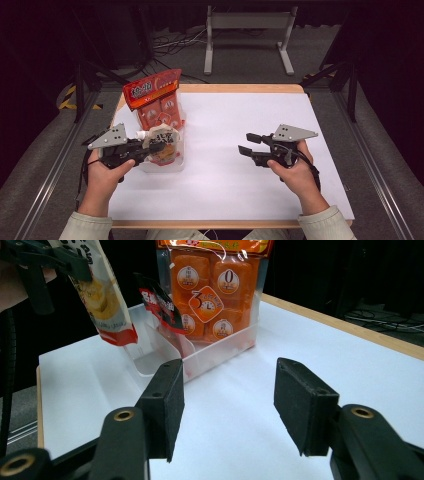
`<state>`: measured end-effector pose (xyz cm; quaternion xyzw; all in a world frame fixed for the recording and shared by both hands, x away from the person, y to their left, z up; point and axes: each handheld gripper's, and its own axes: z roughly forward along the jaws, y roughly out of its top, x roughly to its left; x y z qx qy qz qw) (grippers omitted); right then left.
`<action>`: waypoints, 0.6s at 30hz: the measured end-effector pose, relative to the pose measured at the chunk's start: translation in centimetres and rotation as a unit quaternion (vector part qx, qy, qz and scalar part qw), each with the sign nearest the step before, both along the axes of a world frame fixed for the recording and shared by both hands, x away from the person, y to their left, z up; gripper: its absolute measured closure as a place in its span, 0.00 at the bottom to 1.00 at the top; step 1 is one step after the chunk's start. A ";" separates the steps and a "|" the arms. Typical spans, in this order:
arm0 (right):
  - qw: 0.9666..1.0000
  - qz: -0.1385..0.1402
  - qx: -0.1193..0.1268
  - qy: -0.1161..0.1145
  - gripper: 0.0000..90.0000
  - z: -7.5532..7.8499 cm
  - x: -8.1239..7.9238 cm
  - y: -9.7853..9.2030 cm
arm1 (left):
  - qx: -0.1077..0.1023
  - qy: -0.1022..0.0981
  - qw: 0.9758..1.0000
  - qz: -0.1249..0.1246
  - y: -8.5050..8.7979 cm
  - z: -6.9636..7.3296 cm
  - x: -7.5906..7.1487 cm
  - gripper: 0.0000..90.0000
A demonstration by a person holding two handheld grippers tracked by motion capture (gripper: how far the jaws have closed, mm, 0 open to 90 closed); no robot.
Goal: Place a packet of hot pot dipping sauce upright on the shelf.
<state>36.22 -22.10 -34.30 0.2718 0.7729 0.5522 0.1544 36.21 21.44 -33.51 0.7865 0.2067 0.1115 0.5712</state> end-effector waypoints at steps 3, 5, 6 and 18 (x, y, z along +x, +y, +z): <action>1.000 -0.004 -0.001 0.003 0.52 -0.2 0.1 -0.3 | -0.004 0.001 1.000 0.013 0.4 -0.1 0.3 0.96; 1.000 -0.005 0.000 0.002 0.52 -0.2 0.2 -0.4 | -0.003 -0.002 1.000 0.015 0.5 -0.1 0.4 0.96; 1.000 -0.006 0.001 0.002 0.52 -0.2 0.2 -0.4 | -0.004 -0.001 1.000 0.021 0.6 -0.2 0.5 0.96; 1.000 -0.011 0.003 0.006 0.52 -0.5 0.4 -0.7 | 0.004 -0.016 0.999 0.042 0.9 -1.1 1.4 0.96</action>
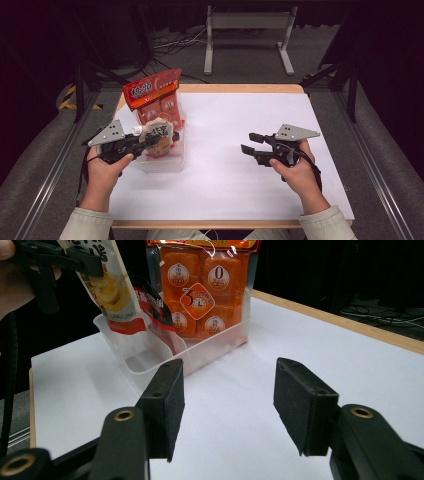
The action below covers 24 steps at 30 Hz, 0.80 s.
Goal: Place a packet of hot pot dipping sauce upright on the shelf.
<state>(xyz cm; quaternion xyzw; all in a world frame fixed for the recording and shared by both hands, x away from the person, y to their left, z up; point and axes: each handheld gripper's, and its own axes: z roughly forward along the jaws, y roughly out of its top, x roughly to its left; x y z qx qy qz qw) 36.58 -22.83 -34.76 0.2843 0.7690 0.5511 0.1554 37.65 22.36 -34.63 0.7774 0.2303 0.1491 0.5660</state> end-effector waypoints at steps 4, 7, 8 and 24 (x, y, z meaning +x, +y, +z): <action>1.000 -0.001 0.003 0.001 0.52 0.0 0.1 -0.1 | -0.009 0.010 1.000 -0.003 0.1 -0.6 0.3 0.96; 1.000 -0.004 0.004 0.002 0.52 0.0 0.2 -0.4 | -0.006 0.016 1.000 -0.003 0.1 -1.1 0.6 0.96; 1.000 -0.005 0.004 0.002 0.52 0.0 0.2 -0.4 | -0.008 0.022 1.000 -0.003 0.1 -1.4 0.7 0.96; 1.000 -0.010 0.006 0.005 0.51 -0.1 0.7 -0.6 | 0.004 0.064 0.998 -0.001 -0.1 -3.7 1.3 0.96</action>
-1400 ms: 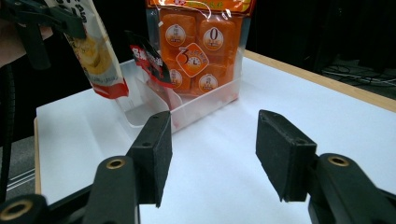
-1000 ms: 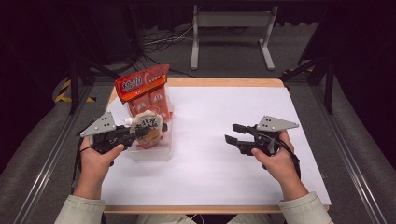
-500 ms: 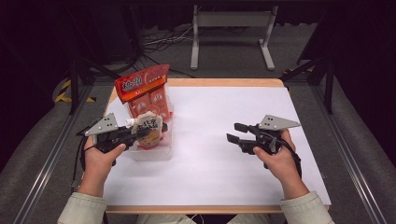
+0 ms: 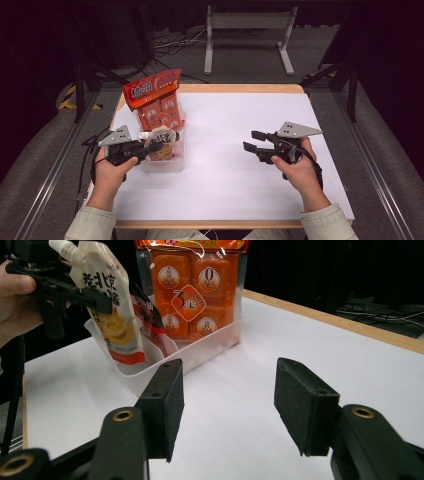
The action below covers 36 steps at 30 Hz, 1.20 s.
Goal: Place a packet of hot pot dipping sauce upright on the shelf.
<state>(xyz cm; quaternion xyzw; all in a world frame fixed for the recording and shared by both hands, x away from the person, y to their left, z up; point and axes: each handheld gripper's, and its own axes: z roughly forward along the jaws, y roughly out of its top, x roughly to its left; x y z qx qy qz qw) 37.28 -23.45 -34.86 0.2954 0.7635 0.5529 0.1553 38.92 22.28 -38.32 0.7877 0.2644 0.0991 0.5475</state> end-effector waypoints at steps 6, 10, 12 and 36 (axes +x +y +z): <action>1.000 -0.001 0.002 0.001 0.51 0.0 0.1 -0.1 | 0.012 0.013 1.000 -0.002 -0.1 -0.6 0.1 0.95; 1.000 -0.001 0.004 0.001 0.51 0.0 0.2 -0.1 | 0.019 0.019 1.000 -0.004 -0.2 -0.9 0.1 0.95; 1.000 0.000 0.004 0.001 0.51 0.0 0.2 -0.1 | 0.021 0.020 1.000 -0.003 -0.2 -1.0 0.1 0.95; 1.000 0.007 0.005 0.001 0.50 0.2 0.6 0.1 | 0.019 0.048 0.998 0.029 2.2 -1.5 -0.6 0.87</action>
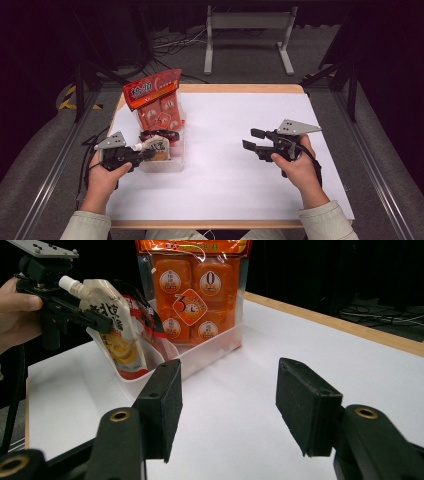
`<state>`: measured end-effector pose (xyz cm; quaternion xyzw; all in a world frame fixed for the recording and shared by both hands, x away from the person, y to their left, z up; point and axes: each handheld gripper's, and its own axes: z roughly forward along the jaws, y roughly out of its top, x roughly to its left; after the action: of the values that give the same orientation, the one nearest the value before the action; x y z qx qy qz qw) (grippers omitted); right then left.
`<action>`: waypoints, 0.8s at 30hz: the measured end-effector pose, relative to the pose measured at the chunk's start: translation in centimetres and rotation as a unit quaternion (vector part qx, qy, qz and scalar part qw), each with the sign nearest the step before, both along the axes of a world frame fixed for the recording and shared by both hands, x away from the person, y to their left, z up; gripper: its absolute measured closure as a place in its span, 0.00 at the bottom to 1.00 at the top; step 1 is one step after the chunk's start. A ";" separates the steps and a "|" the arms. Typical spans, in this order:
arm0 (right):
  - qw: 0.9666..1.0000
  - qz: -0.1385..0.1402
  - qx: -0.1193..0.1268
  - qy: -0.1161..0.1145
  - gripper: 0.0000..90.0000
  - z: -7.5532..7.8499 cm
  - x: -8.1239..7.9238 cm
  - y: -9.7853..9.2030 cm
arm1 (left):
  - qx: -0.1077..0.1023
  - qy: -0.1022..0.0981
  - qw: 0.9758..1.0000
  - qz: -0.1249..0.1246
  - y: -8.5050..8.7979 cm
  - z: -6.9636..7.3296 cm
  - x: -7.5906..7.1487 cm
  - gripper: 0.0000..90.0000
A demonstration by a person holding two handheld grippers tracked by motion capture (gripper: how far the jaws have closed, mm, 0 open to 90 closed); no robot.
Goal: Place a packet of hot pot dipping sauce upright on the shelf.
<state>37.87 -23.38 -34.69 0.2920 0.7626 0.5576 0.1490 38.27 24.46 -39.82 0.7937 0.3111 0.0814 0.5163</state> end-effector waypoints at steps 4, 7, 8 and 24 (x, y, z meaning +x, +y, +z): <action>1.000 0.001 0.002 0.000 0.49 0.0 0.1 0.1 | -0.002 -0.011 1.000 0.000 0.0 0.2 -0.3 0.63; 1.000 0.002 0.002 -0.001 0.48 0.0 0.1 0.1 | 0.004 -0.029 0.999 0.015 0.0 0.8 -0.7 0.37; 1.000 0.002 0.002 -0.001 0.48 0.0 0.0 0.1 | 0.002 -0.035 0.999 0.018 0.1 1.0 -0.9 0.33; 0.999 -0.026 0.011 -0.040 0.38 -0.1 -1.4 -2.9 | -0.008 -0.056 0.997 0.058 1.1 2.5 -3.5 0.10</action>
<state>36.43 -26.28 -34.77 0.2904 0.7422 0.5730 0.1908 34.78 25.57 -37.31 0.7640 0.3281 0.1531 0.5340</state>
